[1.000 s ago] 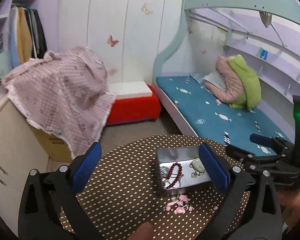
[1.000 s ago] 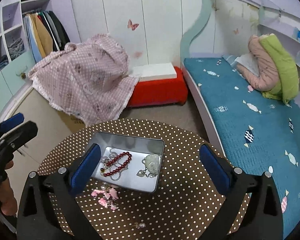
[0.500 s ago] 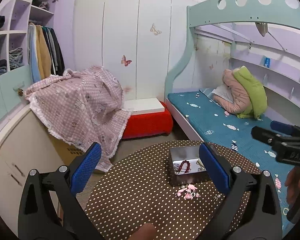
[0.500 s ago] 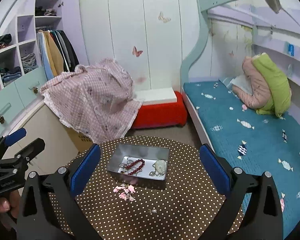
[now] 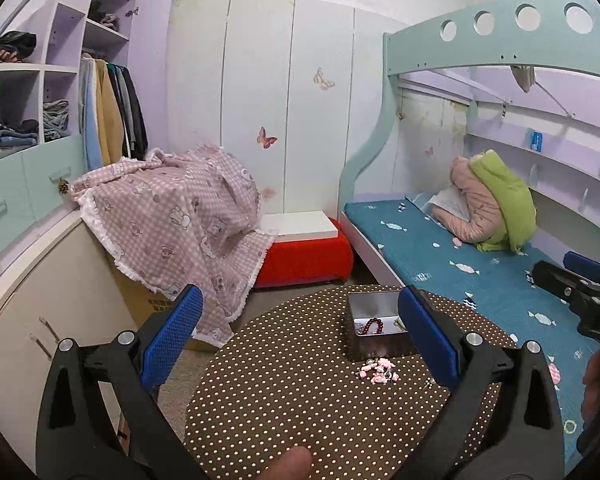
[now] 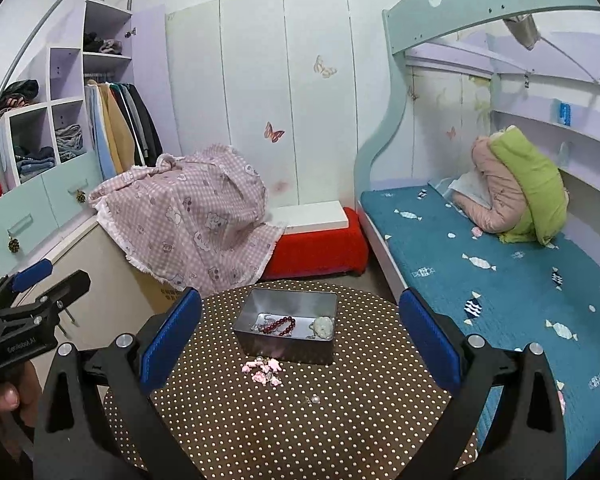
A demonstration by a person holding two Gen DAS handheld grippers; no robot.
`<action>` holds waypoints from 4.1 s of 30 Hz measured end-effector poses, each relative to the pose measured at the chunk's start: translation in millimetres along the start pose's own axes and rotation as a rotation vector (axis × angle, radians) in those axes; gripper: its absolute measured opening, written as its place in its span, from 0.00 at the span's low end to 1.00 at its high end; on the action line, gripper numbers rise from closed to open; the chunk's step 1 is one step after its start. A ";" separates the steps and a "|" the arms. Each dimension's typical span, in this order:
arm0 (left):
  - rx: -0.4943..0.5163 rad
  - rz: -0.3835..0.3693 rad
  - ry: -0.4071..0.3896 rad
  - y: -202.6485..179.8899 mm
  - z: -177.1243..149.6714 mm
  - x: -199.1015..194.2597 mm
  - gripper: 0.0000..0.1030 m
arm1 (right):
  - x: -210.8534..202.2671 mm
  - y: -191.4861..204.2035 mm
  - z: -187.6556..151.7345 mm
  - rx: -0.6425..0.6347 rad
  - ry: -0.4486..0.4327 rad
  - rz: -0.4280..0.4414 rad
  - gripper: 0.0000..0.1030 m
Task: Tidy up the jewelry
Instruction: 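Withdraw both grippers from the box, then lower the left gripper onto a pink charm and close on it, then grasp a pearl earring with the right gripper while the left holds the charm, then carry the charm and earring toward the metal box with both grippers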
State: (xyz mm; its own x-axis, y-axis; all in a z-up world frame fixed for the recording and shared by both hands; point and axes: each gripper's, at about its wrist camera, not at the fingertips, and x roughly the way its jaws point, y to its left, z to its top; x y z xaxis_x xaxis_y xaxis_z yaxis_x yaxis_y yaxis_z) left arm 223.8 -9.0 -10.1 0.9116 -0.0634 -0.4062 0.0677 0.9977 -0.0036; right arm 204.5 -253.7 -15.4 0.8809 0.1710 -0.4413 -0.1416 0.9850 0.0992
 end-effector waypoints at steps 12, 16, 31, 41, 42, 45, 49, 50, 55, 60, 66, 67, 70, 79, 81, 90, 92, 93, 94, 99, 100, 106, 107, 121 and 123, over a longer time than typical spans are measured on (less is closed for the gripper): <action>-0.013 0.013 0.034 5.8 -33.9 -10.7 0.95 | -13.3 2.4 -27.4 0.004 0.014 -0.021 0.92; -0.009 0.011 0.044 4.8 -42.6 -10.2 0.95 | -14.5 1.3 -30.2 0.009 0.014 -0.025 0.92; 0.044 -0.030 0.137 -14.6 -70.9 37.8 0.95 | 14.5 -9.5 -56.7 0.030 0.110 -0.063 0.92; 0.155 -0.078 0.326 -49.7 -113.0 146.6 0.95 | 57.0 -32.3 -86.1 0.067 0.244 -0.092 0.92; 0.168 -0.083 0.346 -53.9 -117.6 160.9 0.95 | 60.4 -34.5 -87.9 0.073 0.253 -0.095 0.92; 0.189 -0.083 0.390 -61.3 -125.3 189.9 0.95 | 70.4 -42.4 -92.8 0.087 0.280 -0.101 0.92; 0.194 -0.080 0.435 -65.6 -133.6 217.2 0.94 | 79.0 -48.4 -95.9 0.093 0.302 -0.103 0.92; 0.196 -0.079 0.441 -66.5 -135.2 221.3 0.94 | 80.6 -49.6 -96.7 0.095 0.306 -0.102 0.92; 0.206 -0.087 0.484 -69.1 -140.6 240.7 0.94 | 90.0 -53.9 -100.7 0.100 0.336 -0.093 0.92; 0.177 -0.165 0.500 -69.4 -137.3 247.8 0.66 | 99.7 -54.4 -106.2 0.100 0.370 -0.059 0.92; 0.192 -0.258 0.500 -78.8 -133.8 245.4 0.16 | 125.1 -48.8 -120.1 0.074 0.437 -0.028 0.92; 0.181 -0.272 0.502 -79.2 -133.9 244.0 0.16 | 128.9 -47.6 -122.7 0.066 0.445 -0.019 0.91; 0.137 -0.312 0.508 -73.4 -134.9 239.6 0.16 | 143.4 -43.1 -130.9 0.042 0.476 0.014 0.77; 0.078 -0.312 0.503 -47.2 -147.5 203.6 0.15 | 162.0 -30.2 -135.5 -0.041 0.480 0.045 0.41; 0.065 -0.306 0.499 -40.8 -147.8 196.0 0.15 | 162.6 -27.3 -136.0 -0.068 0.478 0.054 0.35; 0.041 -0.309 0.482 -26.6 -145.2 172.0 0.15 | 158.6 -14.5 -142.4 -0.159 0.464 0.083 0.12; 0.042 -0.311 0.474 -26.4 -143.0 166.6 0.15 | 158.2 -17.2 -142.6 -0.146 0.468 0.093 0.00; 0.041 -0.312 0.471 -27.8 -141.4 165.5 0.15 | 157.5 -17.0 -142.3 -0.145 0.468 0.093 0.00; 0.042 -0.313 0.466 -28.8 -139.0 165.4 0.15 | 156.4 -17.5 -141.7 -0.138 0.468 0.097 0.00; 0.047 -0.314 0.447 -31.0 -131.3 157.1 0.15 | 155.0 -22.0 -139.4 -0.100 0.483 0.097 0.03; 0.048 -0.314 0.445 -31.2 -130.7 156.3 0.15 | 155.3 -24.4 -138.7 -0.085 0.483 0.098 0.05; 0.046 -0.314 0.443 -31.2 -130.1 152.1 0.15 | 158.7 -26.1 -131.5 -0.058 0.458 0.077 0.25; 0.045 -0.313 0.443 -31.2 -130.2 152.3 0.15 | 160.1 -23.6 -130.6 -0.068 0.457 0.077 0.25; 0.042 -0.315 0.414 -28.6 -119.5 142.2 0.15 | 156.4 -14.4 -132.8 -0.132 0.441 0.145 0.09; 0.045 -0.316 0.403 -28.7 -114.9 138.8 0.15 | 148.8 -15.6 -124.0 -0.124 0.422 0.158 0.09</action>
State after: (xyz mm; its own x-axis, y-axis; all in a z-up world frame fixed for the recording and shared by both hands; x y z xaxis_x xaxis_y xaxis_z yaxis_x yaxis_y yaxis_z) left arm 301.8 -43.6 -171.4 0.6157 -0.3389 -0.7114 0.3405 0.9286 -0.1477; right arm 281.8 -240.5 -193.2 0.5869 0.2887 -0.7564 -0.3343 0.9373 0.0983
